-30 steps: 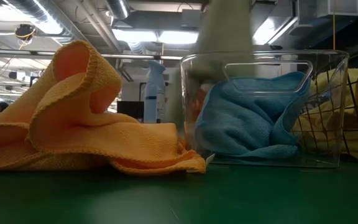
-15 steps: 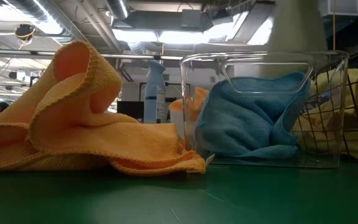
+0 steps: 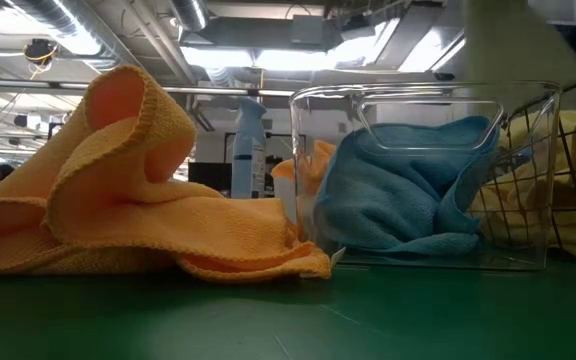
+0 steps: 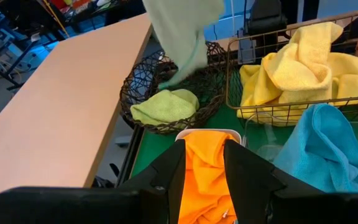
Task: Sort microfiber towel by color & place in baskets
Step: Put the light green towel into the black woven basket, then put the blue towel into the transparent bin
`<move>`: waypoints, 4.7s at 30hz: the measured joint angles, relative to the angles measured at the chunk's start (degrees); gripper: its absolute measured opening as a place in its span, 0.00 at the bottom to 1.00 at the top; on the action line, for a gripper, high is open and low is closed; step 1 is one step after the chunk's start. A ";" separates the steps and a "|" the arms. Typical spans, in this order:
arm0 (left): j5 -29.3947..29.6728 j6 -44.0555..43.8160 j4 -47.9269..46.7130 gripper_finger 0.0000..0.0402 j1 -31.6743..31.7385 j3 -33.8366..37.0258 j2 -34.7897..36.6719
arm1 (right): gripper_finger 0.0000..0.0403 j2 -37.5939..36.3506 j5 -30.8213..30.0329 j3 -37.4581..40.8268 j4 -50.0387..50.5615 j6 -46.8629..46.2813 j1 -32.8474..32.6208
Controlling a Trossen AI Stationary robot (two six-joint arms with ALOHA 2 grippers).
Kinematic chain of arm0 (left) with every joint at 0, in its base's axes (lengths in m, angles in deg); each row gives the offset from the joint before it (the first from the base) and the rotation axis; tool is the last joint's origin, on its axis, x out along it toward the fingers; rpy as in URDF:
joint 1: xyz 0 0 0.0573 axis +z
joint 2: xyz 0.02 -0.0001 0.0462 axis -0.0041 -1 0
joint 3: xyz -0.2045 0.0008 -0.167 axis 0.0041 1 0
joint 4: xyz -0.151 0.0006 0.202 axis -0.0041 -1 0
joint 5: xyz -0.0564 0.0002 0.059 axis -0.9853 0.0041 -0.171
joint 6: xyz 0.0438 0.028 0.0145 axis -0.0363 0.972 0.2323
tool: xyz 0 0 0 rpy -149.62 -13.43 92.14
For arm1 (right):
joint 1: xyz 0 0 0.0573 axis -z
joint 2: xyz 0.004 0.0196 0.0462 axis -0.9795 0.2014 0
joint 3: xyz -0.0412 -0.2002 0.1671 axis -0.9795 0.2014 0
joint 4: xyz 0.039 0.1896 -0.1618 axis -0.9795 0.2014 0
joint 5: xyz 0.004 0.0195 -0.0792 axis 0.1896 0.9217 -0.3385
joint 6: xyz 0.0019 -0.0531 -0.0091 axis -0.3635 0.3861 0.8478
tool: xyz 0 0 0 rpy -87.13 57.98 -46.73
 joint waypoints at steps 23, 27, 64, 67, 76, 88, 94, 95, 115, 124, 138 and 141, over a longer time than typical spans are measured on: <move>-5.17 -2.86 -2.25 0.26 -0.02 0.00 0.00 | 0.00 22.25 9.45 0.07 16.14 -4.81 38.87; -5.16 -2.89 -3.16 0.26 -0.02 0.00 0.00 | 0.00 22.04 10.02 0.07 18.12 -7.59 44.31; -7.04 -10.35 -4.87 0.26 0.18 26.39 -0.52 | 0.14 22.06 58.33 8.76 43.55 -20.11 44.19; -5.84 -10.34 -2.07 0.26 1.04 28.30 -0.50 | 0.25 22.06 58.96 8.76 43.90 -20.24 44.19; -5.77 -12.66 -0.85 0.26 4.50 33.19 -0.51 | 0.52 22.06 59.00 8.62 43.98 -29.74 44.19; -5.77 -13.33 0.81 0.26 6.87 39.71 -0.50 | 0.55 22.01 66.07 -1.73 46.55 -29.98 44.19; -5.76 -13.33 2.22 0.26 6.96 42.42 -0.50 | 0.55 22.01 73.01 -6.10 50.82 -30.00 44.17; -5.75 -13.33 2.25 0.26 6.93 42.76 -0.50 | 0.55 22.00 72.66 -6.60 51.97 -30.47 44.17; -6.20 -13.33 7.63 0.26 6.93 44.15 -0.50 | 0.55 24.34 59.13 -7.19 71.45 -58.73 44.22; -6.25 -13.33 7.63 0.26 6.93 44.15 -0.50 | 0.55 32.55 49.06 -7.17 73.05 -56.51 44.22; -7.61 -13.35 7.58 0.17 6.88 44.15 -0.50 | 0.55 31.86 67.00 -7.15 59.12 -50.76 39.15; -7.54 -13.35 7.59 0.09 6.93 44.15 -0.50 | 0.55 31.67 66.99 -7.17 56.92 -50.83 34.82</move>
